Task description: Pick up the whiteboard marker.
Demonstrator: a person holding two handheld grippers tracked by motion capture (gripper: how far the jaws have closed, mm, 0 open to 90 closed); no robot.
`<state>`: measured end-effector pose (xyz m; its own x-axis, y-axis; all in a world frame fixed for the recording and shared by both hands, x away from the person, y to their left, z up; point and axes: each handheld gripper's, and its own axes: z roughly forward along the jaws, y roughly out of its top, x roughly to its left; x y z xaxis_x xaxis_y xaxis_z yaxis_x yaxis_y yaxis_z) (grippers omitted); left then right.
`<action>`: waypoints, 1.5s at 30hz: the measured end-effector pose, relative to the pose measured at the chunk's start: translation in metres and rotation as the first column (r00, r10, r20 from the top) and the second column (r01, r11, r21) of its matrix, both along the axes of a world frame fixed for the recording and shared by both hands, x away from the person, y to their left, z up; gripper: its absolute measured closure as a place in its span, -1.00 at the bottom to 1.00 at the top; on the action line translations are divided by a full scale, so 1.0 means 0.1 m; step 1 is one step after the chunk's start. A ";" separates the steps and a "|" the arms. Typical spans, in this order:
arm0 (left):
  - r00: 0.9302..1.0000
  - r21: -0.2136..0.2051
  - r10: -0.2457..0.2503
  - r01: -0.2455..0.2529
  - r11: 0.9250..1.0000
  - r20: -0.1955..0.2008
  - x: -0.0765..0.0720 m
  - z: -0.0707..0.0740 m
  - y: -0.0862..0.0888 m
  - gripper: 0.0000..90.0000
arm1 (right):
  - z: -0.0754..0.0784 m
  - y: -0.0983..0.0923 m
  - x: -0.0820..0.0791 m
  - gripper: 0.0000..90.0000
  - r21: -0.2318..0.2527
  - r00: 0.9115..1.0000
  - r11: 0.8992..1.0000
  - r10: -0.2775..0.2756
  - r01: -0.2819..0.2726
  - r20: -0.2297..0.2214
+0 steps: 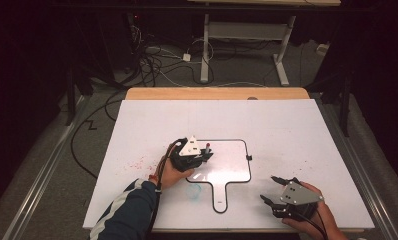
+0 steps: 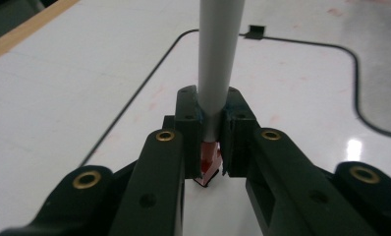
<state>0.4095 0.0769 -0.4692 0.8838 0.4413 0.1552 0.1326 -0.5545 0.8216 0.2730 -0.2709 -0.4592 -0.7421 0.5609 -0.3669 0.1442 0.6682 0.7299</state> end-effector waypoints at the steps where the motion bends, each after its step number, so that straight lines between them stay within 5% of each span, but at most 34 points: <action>1: 1.000 0.002 0.019 -0.019 1.000 0.001 0.03 0.00 0.03 0.75 | 0.00 0.00 0.00 -0.24 -0.001 1.000 1.000 -0.001 0.001 0.000; 5: 0.995 -0.033 0.101 -0.101 0.994 -0.019 0.16 -0.03 0.26 0.75 | -0.01 -0.01 0.00 -0.23 0.002 1.000 1.000 -0.004 0.004 -0.005; 10: 0.991 -0.050 0.134 -0.135 0.990 -0.030 0.19 -0.04 0.33 0.75 | -0.01 -0.02 0.00 -0.23 0.004 1.000 1.000 -0.007 0.007 -0.004; 13: 0.992 -0.085 0.109 -0.114 0.990 -0.066 0.16 -0.05 0.28 0.75 | 0.00 -0.02 0.00 -0.23 0.003 1.000 1.000 -0.002 0.002 -0.001; 21: 0.997 -0.102 -0.006 -0.001 0.995 -0.072 -0.06 -0.06 0.13 0.75 | 0.00 -0.02 0.00 -0.23 -0.001 1.000 1.000 -0.003 0.003 0.003; 25: 0.998 -0.083 -0.008 0.003 0.997 -0.056 -0.08 -0.06 0.17 0.75 | 0.00 -0.03 0.00 -0.23 0.001 1.000 1.000 -0.004 0.004 0.002; 34: 0.995 -0.088 0.084 -0.088 0.992 -0.054 0.08 -0.07 0.27 0.75 | 0.00 -0.01 0.00 -0.23 -0.003 1.000 1.000 -0.001 0.001 0.003; 45: 0.996 -0.087 -0.052 0.046 0.995 -0.067 -0.21 -0.06 -0.01 0.75 | 0.01 -0.02 -0.01 -0.23 -0.002 1.000 1.000 0.001 -0.001 0.010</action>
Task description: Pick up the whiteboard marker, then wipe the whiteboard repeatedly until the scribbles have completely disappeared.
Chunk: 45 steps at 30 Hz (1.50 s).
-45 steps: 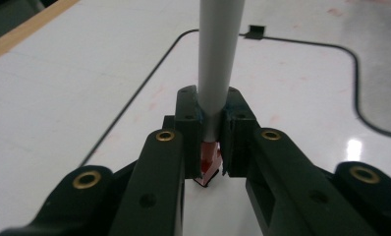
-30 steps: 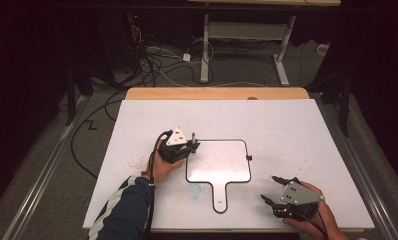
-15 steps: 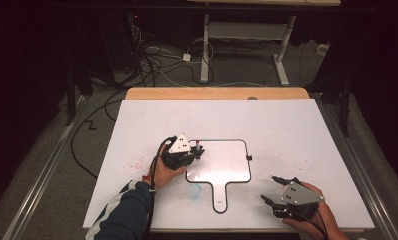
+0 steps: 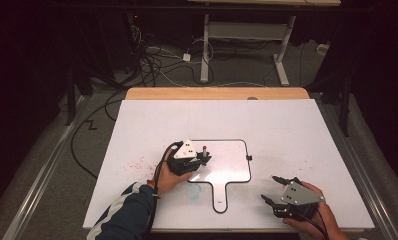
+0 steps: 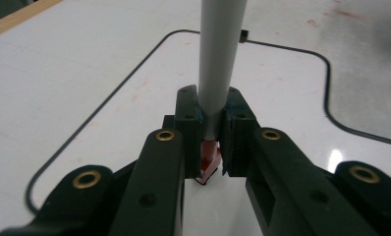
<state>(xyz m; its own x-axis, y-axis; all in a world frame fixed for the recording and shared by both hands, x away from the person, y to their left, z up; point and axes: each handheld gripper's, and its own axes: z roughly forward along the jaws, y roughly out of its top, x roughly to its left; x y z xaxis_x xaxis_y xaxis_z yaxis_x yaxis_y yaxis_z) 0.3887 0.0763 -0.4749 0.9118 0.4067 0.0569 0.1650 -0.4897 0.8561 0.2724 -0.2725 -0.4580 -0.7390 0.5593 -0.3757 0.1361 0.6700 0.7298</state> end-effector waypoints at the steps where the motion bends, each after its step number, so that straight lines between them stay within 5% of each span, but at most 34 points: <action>1: 1.000 0.000 -0.004 0.004 1.000 0.001 -0.02 0.00 -0.01 0.75 | 0.00 0.00 0.00 -0.23 -0.001 1.000 1.000 0.000 0.000 0.001; 15: 0.999 0.027 -0.034 0.034 0.999 0.014 -0.14 0.02 -0.06 0.75 | 0.02 0.04 0.05 -0.23 0.000 1.000 1.000 -0.002 0.002 0.007; 30: 0.999 0.048 0.016 -0.018 0.999 0.028 -0.05 0.03 0.02 0.75 | 0.04 0.03 0.04 -0.23 0.021 1.000 1.000 -0.005 0.005 0.004; 37: 1.000 0.050 -0.016 0.017 0.999 -0.013 -0.08 0.08 -0.12 0.75 | 0.10 0.01 0.08 -0.21 0.117 1.000 0.993 -0.012 0.015 -0.024; 45: 0.996 0.038 -0.078 0.079 0.996 -0.030 -0.17 0.21 -0.40 0.74 | 0.37 0.13 0.14 -0.17 0.279 0.999 0.960 0.030 -0.023 -0.021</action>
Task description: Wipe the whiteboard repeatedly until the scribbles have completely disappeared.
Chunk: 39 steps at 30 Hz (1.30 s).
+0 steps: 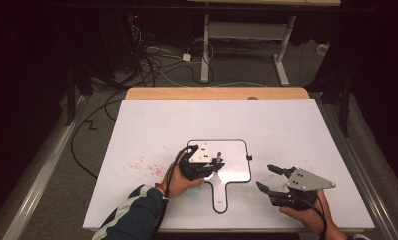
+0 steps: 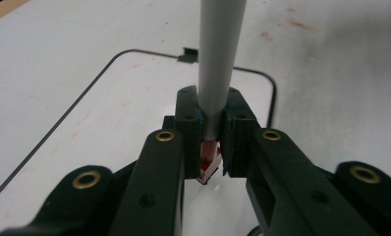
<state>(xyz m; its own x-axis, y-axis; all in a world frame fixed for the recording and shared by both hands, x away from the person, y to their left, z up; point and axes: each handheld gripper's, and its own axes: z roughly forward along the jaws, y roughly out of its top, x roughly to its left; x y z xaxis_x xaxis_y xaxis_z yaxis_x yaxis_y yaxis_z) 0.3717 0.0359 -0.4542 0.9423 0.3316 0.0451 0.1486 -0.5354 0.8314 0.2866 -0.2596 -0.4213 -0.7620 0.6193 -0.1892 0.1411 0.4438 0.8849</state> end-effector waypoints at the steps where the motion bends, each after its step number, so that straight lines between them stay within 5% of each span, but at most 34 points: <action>1: 1.000 0.000 -0.006 0.006 1.000 -0.003 -0.02 0.01 -0.04 0.74 | 0.05 0.04 0.00 -0.16 0.019 1.000 1.000 0.010 -0.010 0.007; 4: 1.000 -0.011 -0.030 0.030 0.999 -0.002 -0.07 0.04 -0.14 0.74 | 0.18 0.22 0.02 -0.08 0.067 0.998 0.996 0.064 -0.065 0.014; 9: 0.998 -0.036 -0.068 0.067 0.997 -0.004 -0.17 0.09 -0.26 0.74 | 0.22 0.48 0.12 0.16 0.066 0.994 0.992 0.105 -0.105 -0.003; 18: 0.997 -0.067 -0.074 0.071 0.995 -0.030 -0.31 0.11 -0.34 0.72 | 0.15 0.57 0.28 0.80 0.109 0.987 0.986 0.135 -0.126 -0.086; 22: 1.000 -0.029 -0.015 0.015 0.999 0.008 -0.35 0.16 -0.30 0.21 | 0.18 0.53 0.30 0.80 0.121 0.986 0.987 0.120 -0.106 -0.112; 24: 0.999 -0.041 0.035 -0.033 0.999 0.041 -0.35 0.24 -0.11 -0.10 | 0.21 0.46 0.33 0.80 0.139 0.984 0.986 0.114 -0.095 -0.139; 27: 0.979 -0.084 0.162 -0.153 0.985 0.125 -0.39 0.34 0.31 -0.31 | 0.29 0.34 0.40 0.80 0.138 0.977 0.989 0.088 -0.061 -0.193; 31: 0.946 -0.026 0.268 -0.268 0.963 0.181 -0.47 0.27 0.78 -0.42 | 0.31 0.24 0.54 0.80 0.114 0.957 0.993 0.046 -0.014 -0.285; 35: 0.921 0.056 0.340 -0.356 0.933 0.187 -0.54 0.08 1.11 -0.50 | 0.29 0.16 0.73 0.80 0.105 0.926 0.994 0.003 0.040 -0.377; 39: 0.901 0.092 0.411 -0.426 0.900 0.140 -0.63 -0.08 1.37 -0.54 | 0.21 0.15 0.93 0.80 0.066 0.888 0.997 -0.009 0.044 -0.460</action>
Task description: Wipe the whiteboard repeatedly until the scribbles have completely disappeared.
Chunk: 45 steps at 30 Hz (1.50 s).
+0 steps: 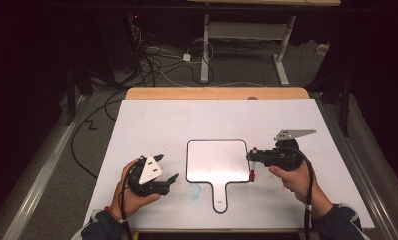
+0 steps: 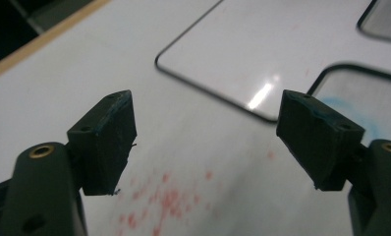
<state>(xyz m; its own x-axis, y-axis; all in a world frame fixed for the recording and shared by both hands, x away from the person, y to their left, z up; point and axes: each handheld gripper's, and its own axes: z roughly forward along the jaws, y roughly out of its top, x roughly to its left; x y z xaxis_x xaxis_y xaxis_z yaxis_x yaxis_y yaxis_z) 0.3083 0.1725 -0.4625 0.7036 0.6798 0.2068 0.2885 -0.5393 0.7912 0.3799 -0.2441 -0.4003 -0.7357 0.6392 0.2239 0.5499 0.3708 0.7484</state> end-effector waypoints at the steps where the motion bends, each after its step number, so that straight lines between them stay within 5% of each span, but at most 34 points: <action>1: 1.000 -0.005 0.016 -0.016 1.000 -0.017 -0.02 -0.03 0.05 -0.54 | -0.03 0.01 0.05 0.80 0.004 1.000 1.000 0.008 -0.008 -0.020; 3: 0.997 -0.019 0.042 -0.043 0.999 -0.059 -0.05 -0.08 0.13 -0.54 | -0.10 0.03 0.15 0.80 0.001 0.999 1.000 -0.012 0.012 -0.036; 7: 0.996 -0.023 0.061 -0.062 0.998 -0.059 -0.07 -0.10 0.15 -0.54 | -0.24 0.04 0.32 0.75 0.043 0.996 0.997 -0.062 0.065 -0.060; 12: 0.998 0.055 0.022 -0.018 0.998 -0.058 -0.05 -0.15 0.04 -0.54 | -0.46 -0.02 0.48 0.64 0.074 0.984 0.987 -0.133 0.142 -0.123; 18: 0.997 0.073 0.003 0.003 0.997 -0.080 -0.04 -0.18 -0.02 -0.54 | -0.63 -0.11 0.58 0.46 0.047 0.962 0.974 -0.212 0.223 -0.173; 23: 0.996 0.081 -0.002 0.010 0.997 -0.091 -0.02 -0.20 -0.04 -0.54 | -0.69 -0.05 0.58 0.33 -0.064 0.970 0.974 -0.223 0.218 -0.098; 32: 0.995 0.093 -0.008 0.017 0.996 -0.096 -0.02 -0.21 -0.05 -0.54 | -0.68 0.06 0.54 0.10 -0.145 0.977 0.967 -0.212 0.209 -0.003; 36: 0.995 0.091 -0.010 0.019 0.996 -0.098 -0.02 -0.21 -0.05 -0.54 | -0.67 0.04 0.54 0.07 -0.159 0.971 0.958 -0.236 0.237 0.024; 45: 0.995 0.094 -0.012 0.021 0.995 -0.096 -0.02 -0.21 -0.05 -0.54 | -0.61 0.01 0.52 -0.03 -0.138 0.972 0.963 -0.222 0.230 0.073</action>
